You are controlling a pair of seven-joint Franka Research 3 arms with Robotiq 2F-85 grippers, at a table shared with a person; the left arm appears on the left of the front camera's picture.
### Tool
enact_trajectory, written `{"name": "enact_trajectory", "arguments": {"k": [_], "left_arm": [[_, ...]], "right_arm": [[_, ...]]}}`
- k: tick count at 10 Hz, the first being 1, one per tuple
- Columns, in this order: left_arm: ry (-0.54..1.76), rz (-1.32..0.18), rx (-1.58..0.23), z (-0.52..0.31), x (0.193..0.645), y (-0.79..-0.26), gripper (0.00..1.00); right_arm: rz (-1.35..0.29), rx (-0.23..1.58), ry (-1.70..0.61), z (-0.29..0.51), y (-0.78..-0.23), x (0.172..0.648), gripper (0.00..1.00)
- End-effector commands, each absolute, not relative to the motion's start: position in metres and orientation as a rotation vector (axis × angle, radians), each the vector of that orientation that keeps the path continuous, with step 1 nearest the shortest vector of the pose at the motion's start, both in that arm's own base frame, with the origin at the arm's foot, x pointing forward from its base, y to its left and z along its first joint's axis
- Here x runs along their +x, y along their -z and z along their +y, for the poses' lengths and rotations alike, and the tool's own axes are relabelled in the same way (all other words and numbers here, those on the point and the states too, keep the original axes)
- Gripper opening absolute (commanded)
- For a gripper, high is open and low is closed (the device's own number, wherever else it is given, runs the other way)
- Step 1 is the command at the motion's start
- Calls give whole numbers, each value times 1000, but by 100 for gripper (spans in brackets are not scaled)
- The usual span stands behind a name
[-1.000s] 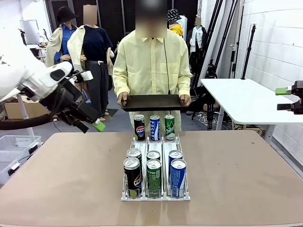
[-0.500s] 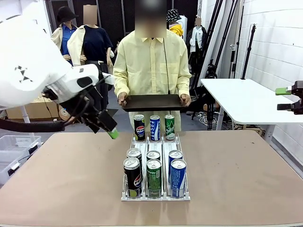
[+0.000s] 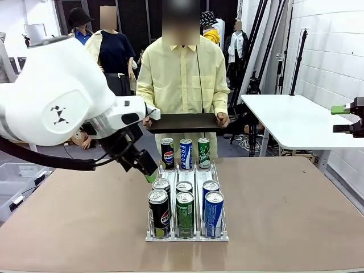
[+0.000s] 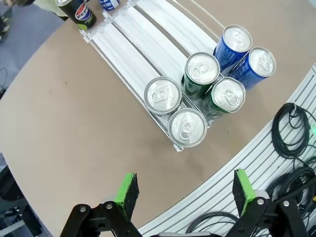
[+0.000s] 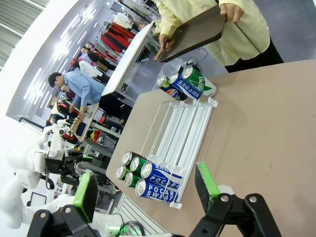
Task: Retrieve and hand over the desired beverage to the person.
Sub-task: Pick up a can of the same type that the person held from the Automatic Can Dispenser.
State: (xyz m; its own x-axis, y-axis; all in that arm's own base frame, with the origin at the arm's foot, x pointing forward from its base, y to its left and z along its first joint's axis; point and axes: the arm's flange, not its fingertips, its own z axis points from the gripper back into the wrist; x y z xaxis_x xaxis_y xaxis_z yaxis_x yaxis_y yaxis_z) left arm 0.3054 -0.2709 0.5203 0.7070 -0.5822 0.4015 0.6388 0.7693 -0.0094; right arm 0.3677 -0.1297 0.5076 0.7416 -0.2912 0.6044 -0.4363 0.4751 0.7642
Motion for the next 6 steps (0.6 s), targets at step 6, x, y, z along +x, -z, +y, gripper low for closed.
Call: {"name": "enact_trajectory", "arguments": {"k": [6], "left_arm": [[682,-375,-127,-283,310,-509,100]], "right_arm": [[-774,1118,-101,-129,-508,369,100]]}}
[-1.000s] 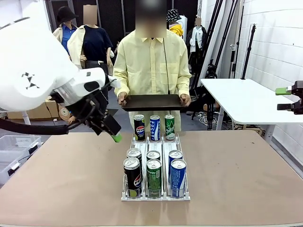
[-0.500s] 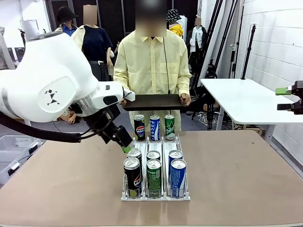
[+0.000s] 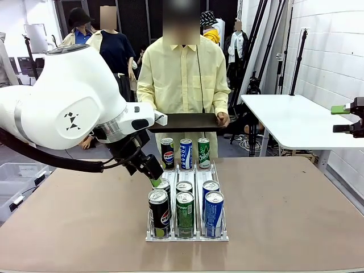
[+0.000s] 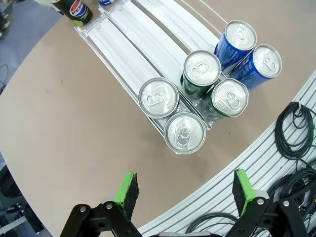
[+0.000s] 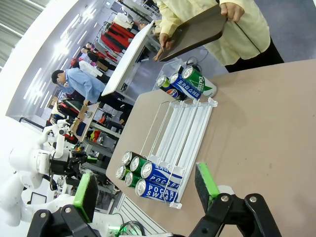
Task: Retrieve and hand over the desired beverage to the person.
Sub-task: Pick up a can of the same type that the person held from the Automatic Can Dispenser.
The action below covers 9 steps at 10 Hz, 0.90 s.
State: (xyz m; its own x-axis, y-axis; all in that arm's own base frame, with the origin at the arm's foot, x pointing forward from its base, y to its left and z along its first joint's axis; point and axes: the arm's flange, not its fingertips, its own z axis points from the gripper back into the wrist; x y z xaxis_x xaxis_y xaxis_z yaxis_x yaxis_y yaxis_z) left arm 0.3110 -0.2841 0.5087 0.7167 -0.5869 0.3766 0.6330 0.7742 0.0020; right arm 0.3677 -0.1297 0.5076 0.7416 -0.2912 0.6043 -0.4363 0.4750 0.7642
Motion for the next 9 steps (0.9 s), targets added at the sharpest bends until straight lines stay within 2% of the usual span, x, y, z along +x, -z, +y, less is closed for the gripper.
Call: {"name": "enact_trajectory", "arguments": {"k": [1,9], "left_arm": [[682,-375,-127,-283,310,-509,100],[682,-375,-127,-283,310,-509,100]], "right_arm": [[-774,1118,-101,-129,-508,369,100],[-774,1118,-101,-129,-508,369,100]]}}
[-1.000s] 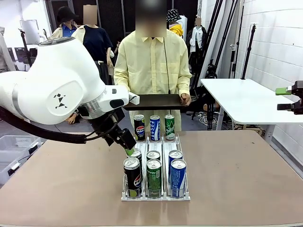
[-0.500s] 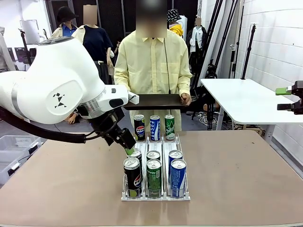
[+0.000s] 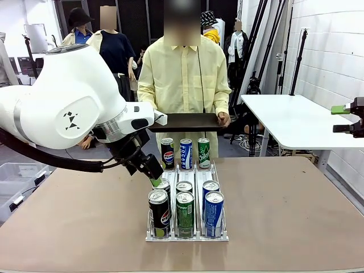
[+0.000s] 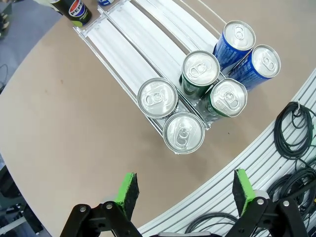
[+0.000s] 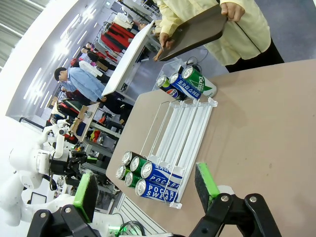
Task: Retrieve and hand over the desired beverage to the person.
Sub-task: Pick up a can of the same type that the person held from the Automatic Can Dispenser.
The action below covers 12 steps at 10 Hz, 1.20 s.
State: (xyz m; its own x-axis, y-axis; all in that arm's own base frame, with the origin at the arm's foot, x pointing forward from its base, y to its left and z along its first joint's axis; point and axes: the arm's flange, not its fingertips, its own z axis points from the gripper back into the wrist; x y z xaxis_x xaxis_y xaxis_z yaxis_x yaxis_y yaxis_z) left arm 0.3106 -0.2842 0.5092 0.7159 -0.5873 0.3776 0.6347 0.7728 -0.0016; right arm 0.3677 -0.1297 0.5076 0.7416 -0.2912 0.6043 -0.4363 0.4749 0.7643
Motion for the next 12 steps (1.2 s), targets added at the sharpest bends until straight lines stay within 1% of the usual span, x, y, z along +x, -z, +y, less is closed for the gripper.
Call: {"name": "enact_trajectory", "arguments": {"k": [1,2,3,6,12], "left_arm": [[682,-375,-127,-283,310,-509,100],[679,-371,-135,-284,311,-509,100],[651,-371,-88,-289,310,-505,100],[626,-353,-33,-306,306,-487,100],[587,-319,-13,-322,330,-459,100]], "right_arm": [[-774,1118,-101,-129,-508,369,100],[-774,1118,-101,-129,-508,369,100],[-774,1118,-101,-129,-508,369,100],[-774,1118,-101,-129,-508,369,100],[-774,1118,-101,-129,-508,369,100]]}}
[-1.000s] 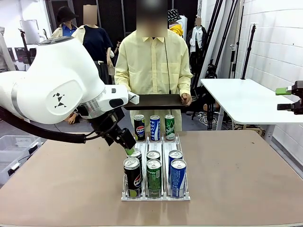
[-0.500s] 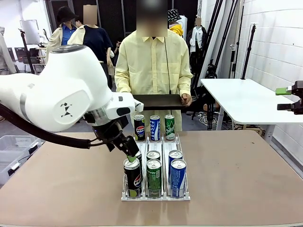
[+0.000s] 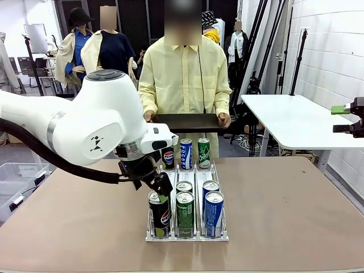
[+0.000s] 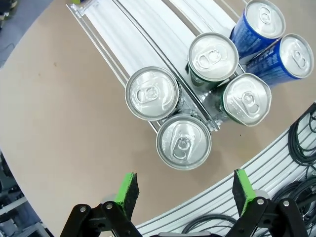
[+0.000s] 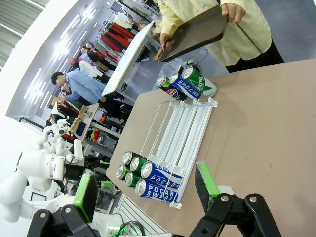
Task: Retrieve and hand over the desired beverage to the person.
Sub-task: Pick up a can of the same type that the person held from the Automatic Can Dispenser.
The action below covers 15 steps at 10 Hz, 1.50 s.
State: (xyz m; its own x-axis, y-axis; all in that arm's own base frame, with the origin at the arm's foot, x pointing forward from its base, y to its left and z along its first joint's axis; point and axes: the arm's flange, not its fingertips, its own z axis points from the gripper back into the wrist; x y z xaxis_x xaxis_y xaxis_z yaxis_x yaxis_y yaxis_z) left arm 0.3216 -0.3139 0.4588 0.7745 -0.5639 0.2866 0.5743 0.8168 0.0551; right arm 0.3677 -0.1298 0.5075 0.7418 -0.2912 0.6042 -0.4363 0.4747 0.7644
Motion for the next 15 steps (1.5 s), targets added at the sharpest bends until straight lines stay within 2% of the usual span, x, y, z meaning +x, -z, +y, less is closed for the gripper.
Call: {"name": "enact_trajectory", "arguments": {"k": [1,15], "left_arm": [[586,-309,-15,-325,336,-456,100],[490,-189,6,-336,370,-410,100]], "right_arm": [[-774,1118,-101,-129,-508,369,100],[-774,1118,-101,-129,-508,369,100]]}}
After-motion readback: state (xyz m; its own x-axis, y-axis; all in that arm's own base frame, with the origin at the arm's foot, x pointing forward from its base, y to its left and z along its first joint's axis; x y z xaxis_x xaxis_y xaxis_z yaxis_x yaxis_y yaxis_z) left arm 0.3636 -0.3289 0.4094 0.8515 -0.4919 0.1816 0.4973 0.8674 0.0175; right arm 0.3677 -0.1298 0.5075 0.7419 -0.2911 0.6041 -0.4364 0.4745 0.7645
